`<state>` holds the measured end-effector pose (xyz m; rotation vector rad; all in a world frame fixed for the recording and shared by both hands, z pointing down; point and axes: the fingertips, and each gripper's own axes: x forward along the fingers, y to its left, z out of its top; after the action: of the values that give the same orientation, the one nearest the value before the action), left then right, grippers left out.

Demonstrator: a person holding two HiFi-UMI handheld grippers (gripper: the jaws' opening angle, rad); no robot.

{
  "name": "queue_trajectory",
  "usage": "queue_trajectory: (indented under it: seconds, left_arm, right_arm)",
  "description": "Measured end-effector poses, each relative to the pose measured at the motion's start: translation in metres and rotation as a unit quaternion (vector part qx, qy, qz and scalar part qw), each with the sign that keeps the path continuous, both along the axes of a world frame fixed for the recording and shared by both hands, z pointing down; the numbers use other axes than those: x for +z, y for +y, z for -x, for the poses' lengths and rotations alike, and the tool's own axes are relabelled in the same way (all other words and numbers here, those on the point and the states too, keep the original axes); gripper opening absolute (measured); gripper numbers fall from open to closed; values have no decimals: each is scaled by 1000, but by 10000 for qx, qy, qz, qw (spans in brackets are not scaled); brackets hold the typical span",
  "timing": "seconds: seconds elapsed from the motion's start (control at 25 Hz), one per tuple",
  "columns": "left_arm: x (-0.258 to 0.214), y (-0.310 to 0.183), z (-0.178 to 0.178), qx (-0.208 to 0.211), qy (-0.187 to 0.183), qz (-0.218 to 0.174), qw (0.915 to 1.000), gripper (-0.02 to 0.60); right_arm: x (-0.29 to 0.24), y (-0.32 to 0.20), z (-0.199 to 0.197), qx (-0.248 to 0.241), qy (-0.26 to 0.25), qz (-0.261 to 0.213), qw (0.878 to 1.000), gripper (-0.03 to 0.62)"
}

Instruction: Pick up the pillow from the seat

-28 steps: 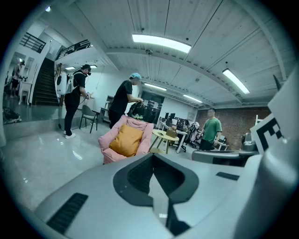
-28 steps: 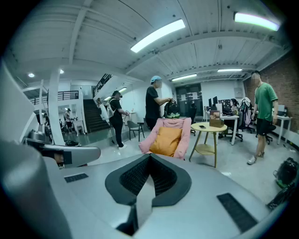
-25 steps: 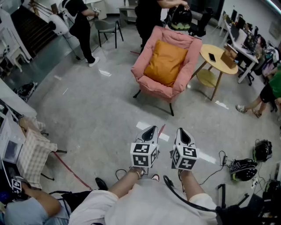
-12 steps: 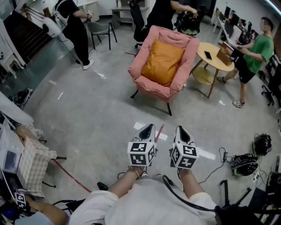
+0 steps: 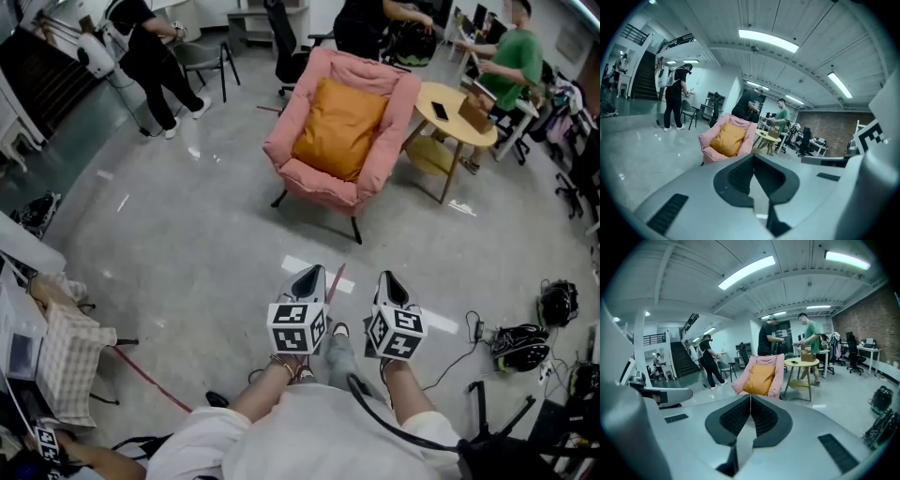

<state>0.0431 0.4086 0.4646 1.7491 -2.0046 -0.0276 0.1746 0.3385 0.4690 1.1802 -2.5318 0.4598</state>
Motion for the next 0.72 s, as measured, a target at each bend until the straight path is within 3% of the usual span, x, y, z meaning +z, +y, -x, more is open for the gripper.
queue_trajectory:
  seconds: [0.4, 0.72]
  left_arm:
    - [-5, -86, 31, -198, -158, -18, 9997, 8]
    - [-16, -152, 37, -223, -273, -46, 9994, 8]
  right_arm:
    - [2, -89, 35, -282, -42, 64, 9996, 29]
    - [-6, -161, 45, -371, -60, 61, 9993, 29]
